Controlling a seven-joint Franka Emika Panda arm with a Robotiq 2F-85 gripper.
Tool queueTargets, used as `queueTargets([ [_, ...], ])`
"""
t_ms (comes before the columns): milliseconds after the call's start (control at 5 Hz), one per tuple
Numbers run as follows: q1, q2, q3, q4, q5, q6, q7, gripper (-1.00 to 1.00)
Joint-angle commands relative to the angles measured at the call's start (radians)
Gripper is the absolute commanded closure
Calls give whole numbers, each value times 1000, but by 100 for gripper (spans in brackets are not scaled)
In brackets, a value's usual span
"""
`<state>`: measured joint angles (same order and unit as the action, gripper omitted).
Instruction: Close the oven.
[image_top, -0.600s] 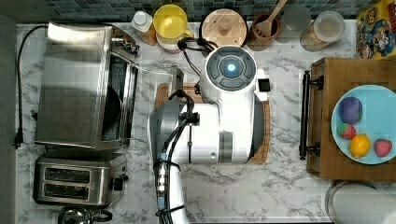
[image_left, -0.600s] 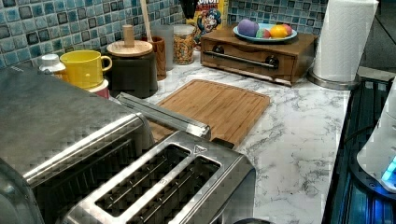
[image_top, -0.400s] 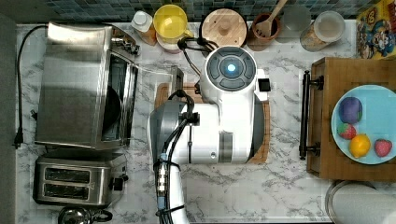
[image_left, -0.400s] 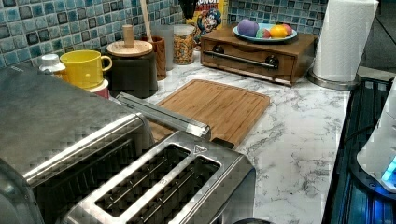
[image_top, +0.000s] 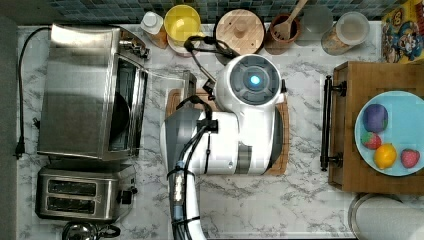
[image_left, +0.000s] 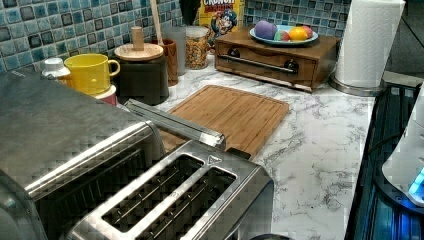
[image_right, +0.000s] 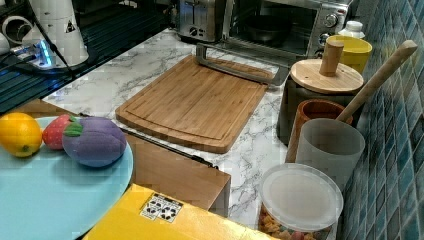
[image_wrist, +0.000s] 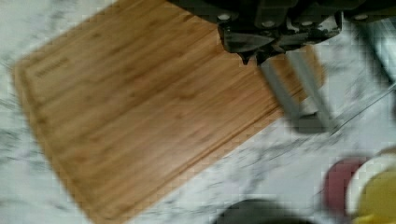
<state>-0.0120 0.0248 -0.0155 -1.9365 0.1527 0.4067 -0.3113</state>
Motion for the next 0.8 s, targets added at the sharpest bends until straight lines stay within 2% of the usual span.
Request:
queueTargets([
  [200, -55, -51, -60, -284, 344, 259, -542, 100],
  [400, -56, -40, -89, -303, 560, 231, -773, 100],
  [600, -34, -14, -89, -327, 707, 232, -902, 100],
  [800, -37, 14, -65, -341, 796, 234, -1012, 100],
])
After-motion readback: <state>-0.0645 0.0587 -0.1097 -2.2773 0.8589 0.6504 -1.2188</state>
